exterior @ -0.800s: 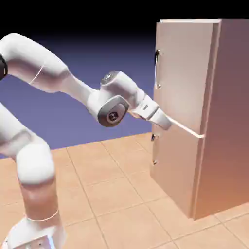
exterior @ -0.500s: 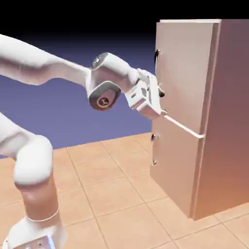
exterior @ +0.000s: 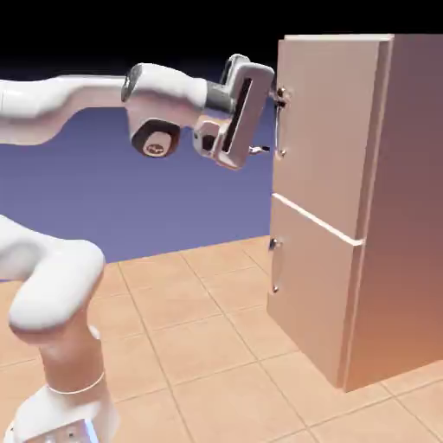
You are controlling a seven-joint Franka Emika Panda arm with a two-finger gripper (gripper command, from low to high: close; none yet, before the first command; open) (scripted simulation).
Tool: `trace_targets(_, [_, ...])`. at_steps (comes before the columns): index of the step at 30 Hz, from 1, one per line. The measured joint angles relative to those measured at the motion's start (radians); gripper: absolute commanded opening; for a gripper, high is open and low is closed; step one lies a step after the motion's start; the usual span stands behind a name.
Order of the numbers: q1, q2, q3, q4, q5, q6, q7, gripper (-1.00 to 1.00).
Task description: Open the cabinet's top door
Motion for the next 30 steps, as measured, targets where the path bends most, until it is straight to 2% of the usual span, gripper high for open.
trace_targets(23, [-0.443, -0.384, 0.511, 0.170, 0.993, -0.094, 0.995, 0.00])
trace_targets(29, [-0.627, -0.402, 0.552, 0.282, 1.070, -0.168, 0.992, 0.00])
trace_targets(30, [-0.628, -0.402, 0.552, 0.283, 1.070, -0.169, 0.992, -1.00])
